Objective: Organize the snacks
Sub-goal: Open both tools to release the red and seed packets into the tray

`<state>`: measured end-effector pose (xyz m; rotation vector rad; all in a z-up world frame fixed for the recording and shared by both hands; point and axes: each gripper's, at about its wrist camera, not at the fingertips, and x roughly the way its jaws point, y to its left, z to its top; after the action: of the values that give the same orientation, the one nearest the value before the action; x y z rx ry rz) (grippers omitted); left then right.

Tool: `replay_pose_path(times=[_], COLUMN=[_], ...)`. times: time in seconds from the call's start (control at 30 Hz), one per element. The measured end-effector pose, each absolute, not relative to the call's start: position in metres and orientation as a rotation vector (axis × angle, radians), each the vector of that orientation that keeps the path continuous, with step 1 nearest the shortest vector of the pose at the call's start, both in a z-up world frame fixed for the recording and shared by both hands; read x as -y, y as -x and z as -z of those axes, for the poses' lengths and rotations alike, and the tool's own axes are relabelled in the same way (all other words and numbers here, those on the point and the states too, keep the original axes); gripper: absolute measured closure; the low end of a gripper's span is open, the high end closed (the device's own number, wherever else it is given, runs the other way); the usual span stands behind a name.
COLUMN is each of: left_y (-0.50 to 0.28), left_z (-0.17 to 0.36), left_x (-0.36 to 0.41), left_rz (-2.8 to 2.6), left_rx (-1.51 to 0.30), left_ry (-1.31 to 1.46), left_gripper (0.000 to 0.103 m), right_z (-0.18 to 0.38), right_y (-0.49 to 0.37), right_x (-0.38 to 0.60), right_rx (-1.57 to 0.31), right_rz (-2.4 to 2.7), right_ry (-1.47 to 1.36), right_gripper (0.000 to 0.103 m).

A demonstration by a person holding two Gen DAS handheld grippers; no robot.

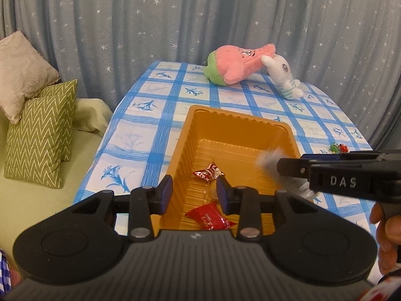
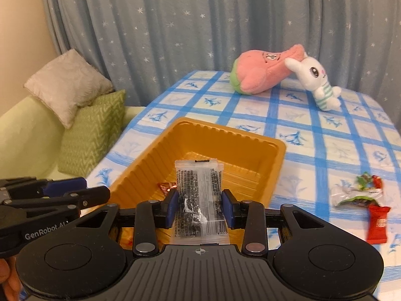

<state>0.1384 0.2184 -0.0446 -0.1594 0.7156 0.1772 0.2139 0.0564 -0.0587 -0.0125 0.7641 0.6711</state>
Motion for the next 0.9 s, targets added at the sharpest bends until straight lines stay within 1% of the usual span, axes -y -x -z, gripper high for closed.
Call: replay_pose_path(times=[0.07, 0.1, 0.13, 0.27, 0.43, 0.6, 0.67, 0.7, 0.83, 0.9], left_y=[-0.137, -0.136, -0.135, -0.131, -0.125, -0.117, -0.114, -0.112, -0.107, -0.104], left_z=[0.045, 0.045, 0.046, 0.045, 0.04, 0.029, 0.025, 0.023, 0.017, 0.014], left_x=[-0.22, -0.221, -0.221, -0.219, -0.211, -0.198, -0.191, -0.187, -0.17, -0.16], left_rz=[-0.181, -0.184, -0.186, -0.187, -0.188, -0.178, -0.169, -0.164, -0.139, -0.126], left_rx=[-0.718, -0.719, -0.72, -0.721, -0.718, -0.702, -0.695, -0.693, -0.69, -0.686], left_ry=[0.164, 0.166, 0.166, 0.173, 0.171, 0.167, 0.166, 0.167, 0.164, 0.16], left_gripper=[0.069, 0.069, 0.069, 0.069, 0.065, 0.054, 0.052, 0.049, 0.043, 0.036], right_z=[0.059, 0.059, 0.059, 0.058, 0.055, 0.048, 0.045, 0.044, 0.04, 0.038], right_y=[-0.216, -0.216, -0.216, -0.214, -0.205, -0.189, -0.181, -0.177, -0.164, -0.159], right_x=[-0.055, -0.053, -0.051, -0.044, -0.032, -0.014, -0.005, 0.0, 0.022, 0.033], right_rx=[-0.774, -0.769, -0.766, -0.772, -0.773, -0.768, -0.767, -0.768, -0.769, -0.77], right_rz=[-0.668, -0.661, -0.653, -0.625, -0.589, -0.555, -0.537, -0.528, -0.484, -0.458], right_ry=[-0.011, -0.019, -0.023, -0.009, 0.008, 0.002, 0.001, 0.002, 0.006, -0.001], right_gripper=[0.056, 0.047, 0.044, 0.044, 0.044, 0.044, 0.043, 0.043, 0.042, 0.041])
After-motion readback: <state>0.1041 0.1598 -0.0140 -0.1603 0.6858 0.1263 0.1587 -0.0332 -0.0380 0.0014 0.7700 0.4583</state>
